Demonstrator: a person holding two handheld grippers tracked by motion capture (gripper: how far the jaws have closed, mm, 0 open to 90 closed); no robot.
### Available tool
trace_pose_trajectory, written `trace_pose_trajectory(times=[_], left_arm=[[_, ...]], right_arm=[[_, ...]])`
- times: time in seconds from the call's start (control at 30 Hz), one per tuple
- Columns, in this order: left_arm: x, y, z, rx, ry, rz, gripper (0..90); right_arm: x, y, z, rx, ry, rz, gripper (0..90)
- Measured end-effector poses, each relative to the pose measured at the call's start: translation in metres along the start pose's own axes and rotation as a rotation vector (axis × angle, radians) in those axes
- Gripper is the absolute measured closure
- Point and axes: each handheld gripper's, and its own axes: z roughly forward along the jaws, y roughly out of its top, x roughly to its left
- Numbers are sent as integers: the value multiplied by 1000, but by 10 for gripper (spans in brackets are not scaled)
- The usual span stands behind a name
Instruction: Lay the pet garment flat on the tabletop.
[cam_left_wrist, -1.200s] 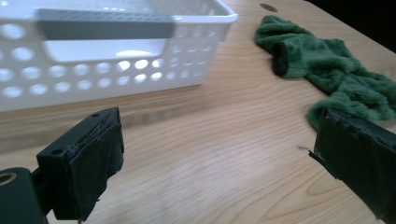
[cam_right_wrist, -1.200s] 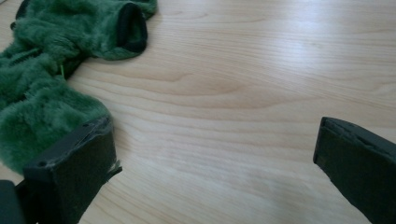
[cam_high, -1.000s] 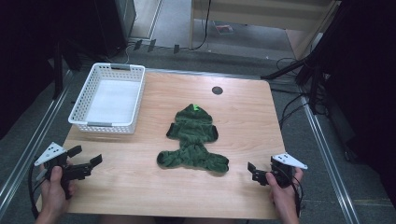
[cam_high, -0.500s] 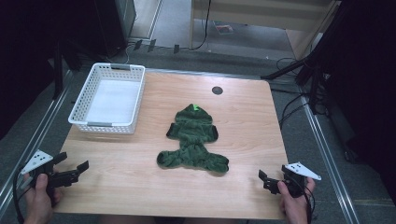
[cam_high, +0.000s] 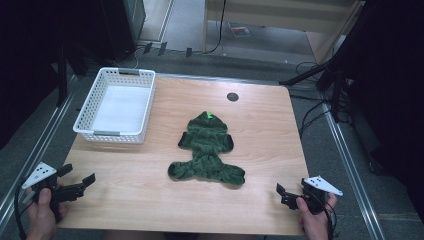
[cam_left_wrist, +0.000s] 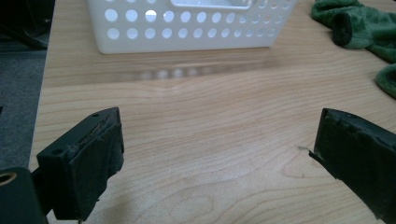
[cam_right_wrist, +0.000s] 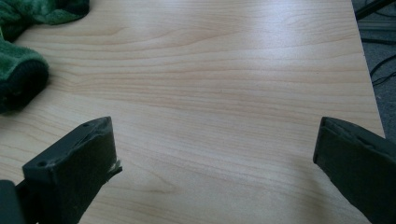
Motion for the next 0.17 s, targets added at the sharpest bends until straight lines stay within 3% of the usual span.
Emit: trace_pose_trajectory(times=[0.17], left_arm=[[-1,0,2,9,4,12,18]], right_arm=[[0,0,1,2,0,3,0]])
